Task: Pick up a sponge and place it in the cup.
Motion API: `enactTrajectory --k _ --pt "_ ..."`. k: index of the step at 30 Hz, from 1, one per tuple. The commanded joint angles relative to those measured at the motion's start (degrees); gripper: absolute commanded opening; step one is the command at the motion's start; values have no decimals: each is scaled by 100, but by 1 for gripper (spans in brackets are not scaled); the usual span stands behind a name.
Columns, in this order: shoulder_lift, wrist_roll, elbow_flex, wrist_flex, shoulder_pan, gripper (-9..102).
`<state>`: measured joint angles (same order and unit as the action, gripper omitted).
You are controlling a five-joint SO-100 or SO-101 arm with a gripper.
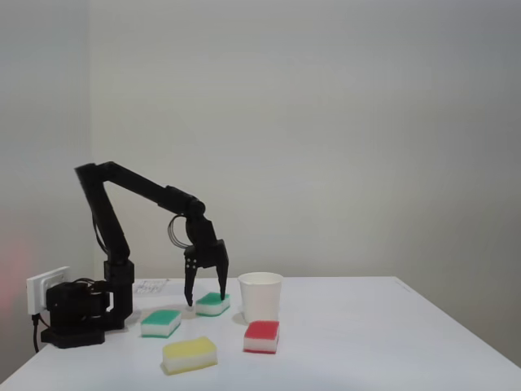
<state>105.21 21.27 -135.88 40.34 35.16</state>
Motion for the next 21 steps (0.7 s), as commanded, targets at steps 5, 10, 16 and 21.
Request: enactTrajectory --k 5,10,16,21 --pt "-686 431 914 0 44 27" --pt "-958 1002 1107 -70 105 12" --pt "-1195 1345 1151 -422 123 0" --pt "-1160 1213 1178 -360 9 0"
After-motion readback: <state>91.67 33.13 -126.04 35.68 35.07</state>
